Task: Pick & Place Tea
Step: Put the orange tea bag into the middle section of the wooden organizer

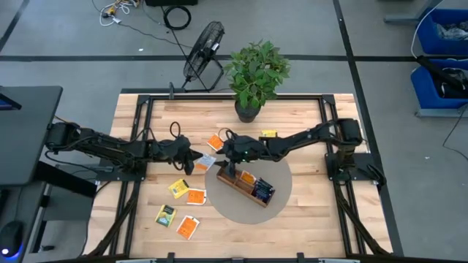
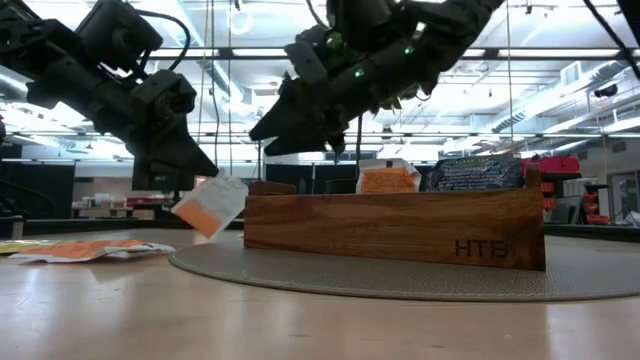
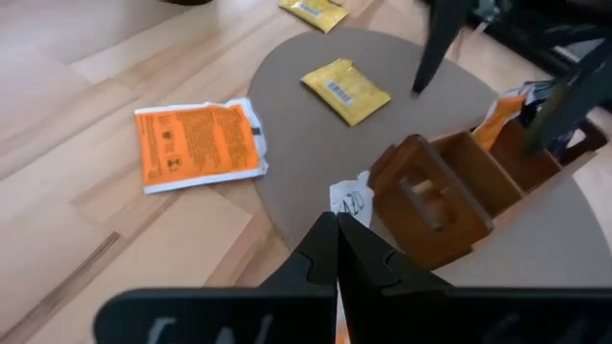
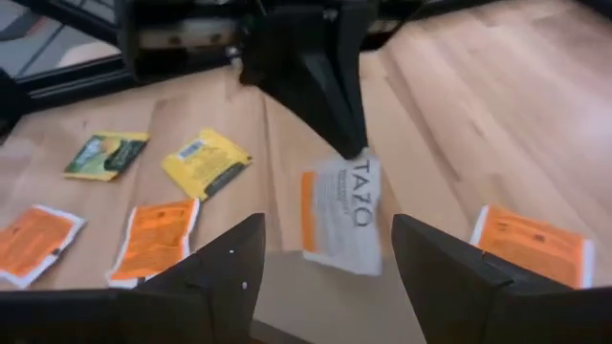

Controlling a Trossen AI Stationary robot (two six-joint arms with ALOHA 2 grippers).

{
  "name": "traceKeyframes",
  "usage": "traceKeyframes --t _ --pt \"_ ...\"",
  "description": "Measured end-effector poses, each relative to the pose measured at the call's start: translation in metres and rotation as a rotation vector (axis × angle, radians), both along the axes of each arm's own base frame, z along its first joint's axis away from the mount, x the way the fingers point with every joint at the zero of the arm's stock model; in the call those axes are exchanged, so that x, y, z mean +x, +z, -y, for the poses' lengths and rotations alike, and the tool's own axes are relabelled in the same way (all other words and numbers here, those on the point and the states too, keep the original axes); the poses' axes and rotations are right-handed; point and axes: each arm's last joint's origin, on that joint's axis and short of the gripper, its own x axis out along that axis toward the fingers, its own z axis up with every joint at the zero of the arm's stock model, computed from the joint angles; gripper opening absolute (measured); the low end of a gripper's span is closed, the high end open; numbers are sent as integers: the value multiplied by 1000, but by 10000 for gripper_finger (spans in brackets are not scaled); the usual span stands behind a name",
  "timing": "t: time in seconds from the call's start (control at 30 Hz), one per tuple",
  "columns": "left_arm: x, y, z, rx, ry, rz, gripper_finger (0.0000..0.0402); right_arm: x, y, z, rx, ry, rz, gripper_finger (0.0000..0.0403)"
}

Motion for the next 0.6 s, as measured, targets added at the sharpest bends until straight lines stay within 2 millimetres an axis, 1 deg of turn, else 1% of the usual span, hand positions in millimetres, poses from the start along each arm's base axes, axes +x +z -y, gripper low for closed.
traceKeyframes --t 0.2,0.5,0.6 --pt "0 0 1 -1 -7 4 0 10 -16 6 18 17 -48 237" --pt "1 1 2 2 -21 12 0 33 -26 10 22 26 -87 237" --pt "1 1 3 -1 -20 12 0 36 -27 12 25 22 -120 237"
